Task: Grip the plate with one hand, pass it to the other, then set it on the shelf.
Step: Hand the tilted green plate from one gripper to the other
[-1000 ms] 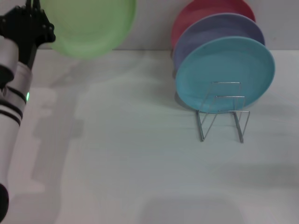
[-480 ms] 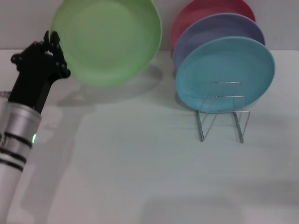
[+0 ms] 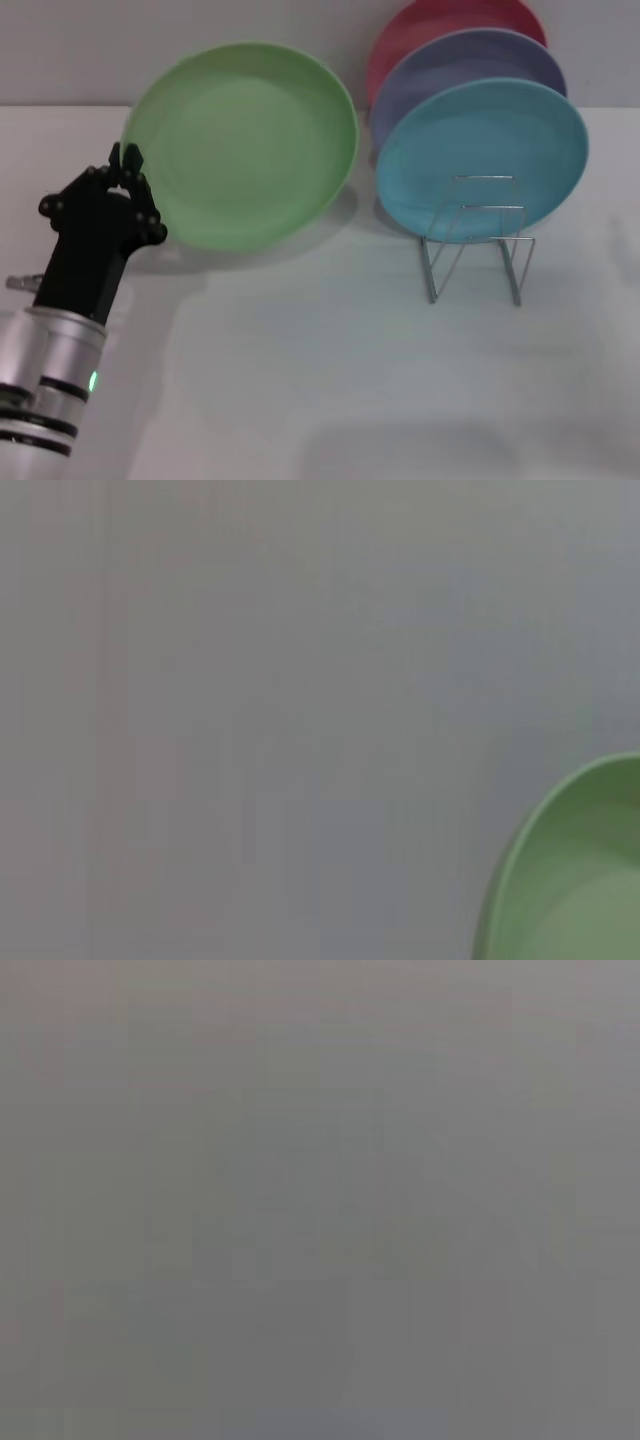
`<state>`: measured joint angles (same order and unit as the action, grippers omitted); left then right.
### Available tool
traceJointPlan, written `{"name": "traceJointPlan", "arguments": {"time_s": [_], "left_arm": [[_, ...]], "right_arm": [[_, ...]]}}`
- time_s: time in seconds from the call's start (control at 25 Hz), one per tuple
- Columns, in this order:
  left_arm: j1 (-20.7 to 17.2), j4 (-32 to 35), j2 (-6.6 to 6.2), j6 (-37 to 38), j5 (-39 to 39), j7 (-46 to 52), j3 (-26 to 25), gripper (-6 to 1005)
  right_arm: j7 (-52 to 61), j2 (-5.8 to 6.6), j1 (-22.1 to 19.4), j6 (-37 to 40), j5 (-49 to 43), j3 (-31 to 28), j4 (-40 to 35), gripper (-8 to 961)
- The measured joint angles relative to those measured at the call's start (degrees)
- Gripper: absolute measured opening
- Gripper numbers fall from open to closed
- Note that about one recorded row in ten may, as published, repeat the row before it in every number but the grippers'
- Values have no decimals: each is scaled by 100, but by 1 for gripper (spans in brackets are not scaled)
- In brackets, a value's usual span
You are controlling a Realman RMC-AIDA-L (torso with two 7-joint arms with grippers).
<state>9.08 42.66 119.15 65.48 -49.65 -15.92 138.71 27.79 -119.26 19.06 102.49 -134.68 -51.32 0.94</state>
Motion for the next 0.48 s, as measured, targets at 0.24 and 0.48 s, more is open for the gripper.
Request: {"name": "traceJointPlan", "arguments": {"time_s": [0.24,0.48], "left_arm": [[113,-74,3,669,-1188,-658,940,63],[138,-63,3,786,-1523,-890,1159,64]], "right_arm": [[-28,-9,-83,-323,-762,1,373,683],[-147,-32,-227,-543,-1039,163,760,682]]}}
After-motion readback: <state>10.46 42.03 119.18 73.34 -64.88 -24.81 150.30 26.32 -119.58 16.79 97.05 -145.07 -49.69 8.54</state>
